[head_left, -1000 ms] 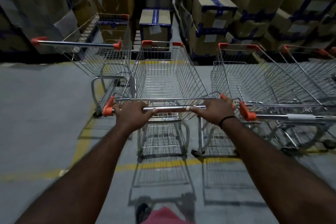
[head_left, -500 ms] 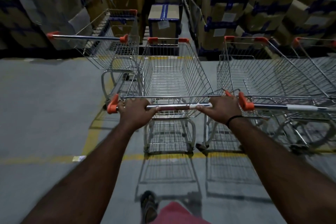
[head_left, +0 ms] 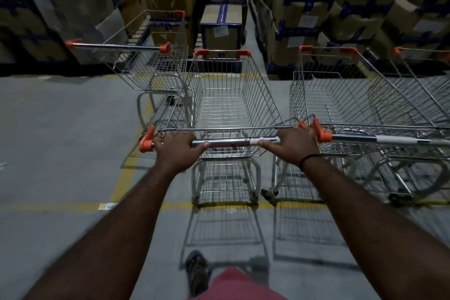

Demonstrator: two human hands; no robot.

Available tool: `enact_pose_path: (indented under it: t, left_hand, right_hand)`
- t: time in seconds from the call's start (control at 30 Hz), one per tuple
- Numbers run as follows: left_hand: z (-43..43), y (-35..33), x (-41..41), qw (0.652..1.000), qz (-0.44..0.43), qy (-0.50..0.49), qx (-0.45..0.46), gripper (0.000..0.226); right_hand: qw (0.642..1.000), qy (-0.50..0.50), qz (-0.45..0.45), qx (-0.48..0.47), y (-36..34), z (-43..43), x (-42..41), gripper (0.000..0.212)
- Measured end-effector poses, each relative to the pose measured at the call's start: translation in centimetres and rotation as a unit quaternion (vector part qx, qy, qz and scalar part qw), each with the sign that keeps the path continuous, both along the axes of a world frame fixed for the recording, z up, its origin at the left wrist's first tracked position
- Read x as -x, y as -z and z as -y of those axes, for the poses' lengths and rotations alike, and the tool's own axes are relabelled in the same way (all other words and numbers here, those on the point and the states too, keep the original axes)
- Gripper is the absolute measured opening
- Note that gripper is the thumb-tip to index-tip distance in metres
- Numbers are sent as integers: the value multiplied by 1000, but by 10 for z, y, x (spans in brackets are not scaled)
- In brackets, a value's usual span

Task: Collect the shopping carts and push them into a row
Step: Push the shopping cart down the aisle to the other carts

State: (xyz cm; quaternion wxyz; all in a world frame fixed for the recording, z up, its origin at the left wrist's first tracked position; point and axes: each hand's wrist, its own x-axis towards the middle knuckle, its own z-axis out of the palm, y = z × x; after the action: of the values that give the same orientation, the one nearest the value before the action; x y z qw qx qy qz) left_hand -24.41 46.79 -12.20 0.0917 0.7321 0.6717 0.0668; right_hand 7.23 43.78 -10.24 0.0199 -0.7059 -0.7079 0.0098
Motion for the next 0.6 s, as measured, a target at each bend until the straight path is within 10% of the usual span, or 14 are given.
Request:
enact_pose_path:
  t: [0.6]
  left_hand:
    - [2, 0, -1, 1000, 2, -1, 9, 65]
  right_hand:
    - [1000, -11, -9, -16, 9, -5, -7, 78]
